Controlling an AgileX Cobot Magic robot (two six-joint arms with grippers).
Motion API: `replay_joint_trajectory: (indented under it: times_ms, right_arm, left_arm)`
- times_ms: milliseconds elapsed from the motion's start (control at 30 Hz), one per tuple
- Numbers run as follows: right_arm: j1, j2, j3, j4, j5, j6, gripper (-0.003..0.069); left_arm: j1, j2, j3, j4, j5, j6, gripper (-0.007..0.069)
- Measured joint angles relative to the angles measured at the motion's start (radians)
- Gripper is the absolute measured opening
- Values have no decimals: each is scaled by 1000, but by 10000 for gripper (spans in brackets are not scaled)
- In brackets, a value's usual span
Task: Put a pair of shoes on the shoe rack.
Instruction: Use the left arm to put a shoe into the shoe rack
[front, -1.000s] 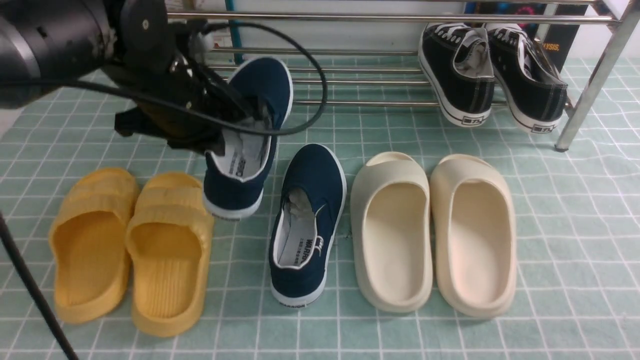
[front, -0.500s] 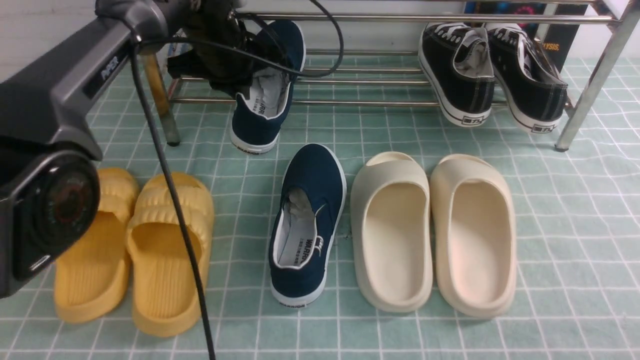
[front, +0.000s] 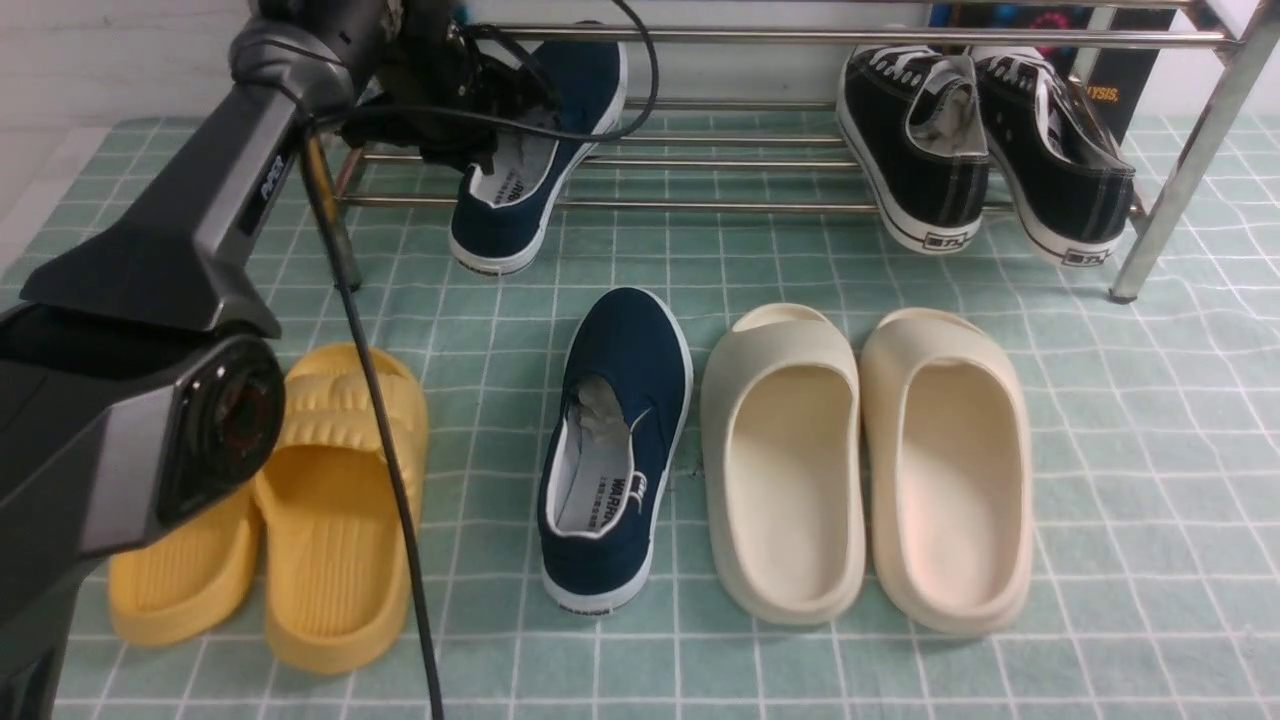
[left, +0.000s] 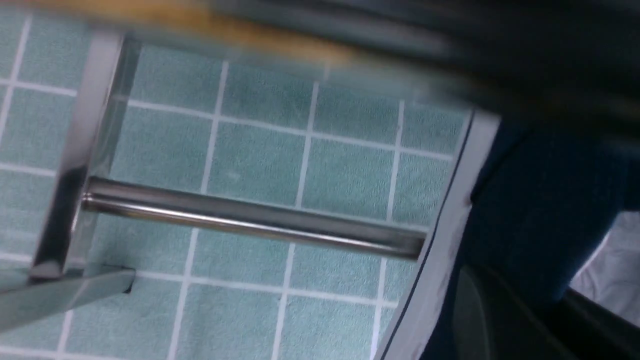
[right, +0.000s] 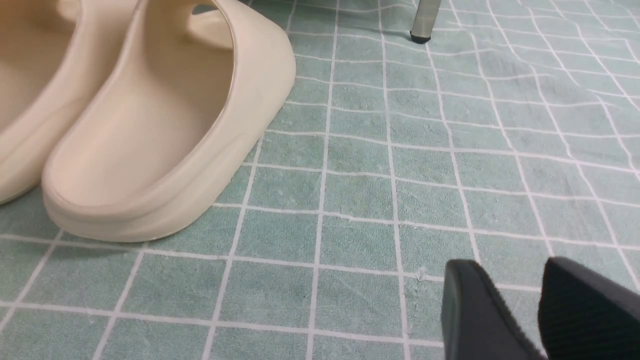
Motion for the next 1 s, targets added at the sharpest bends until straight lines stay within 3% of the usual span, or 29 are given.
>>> replay_joint_trajectory:
  times_ms: [233,333,500,600,800,1000]
  right_arm:
    - [0,0,0,0,0,0,239]
    - [0,0,0,0,0,0,239]
    - [0,0,0,0,0,0,239]
    - [0,0,0,0,0,0,239]
    - [0,0,0,0,0,0,239]
    - [0,0,0,0,1,0,239]
  left_arm:
    - [0,8,-1,14,-32,-82,63]
    - [0,9,-1,16,-66,-113,127]
    - [-3,7,-1,7,-70,-145,304]
    - [-3,-11,-2,-12,-26,-136,346]
    - [-3,-72,-3,-51,102,-21,347]
    - [-8,-186,61,-126,146,149,272]
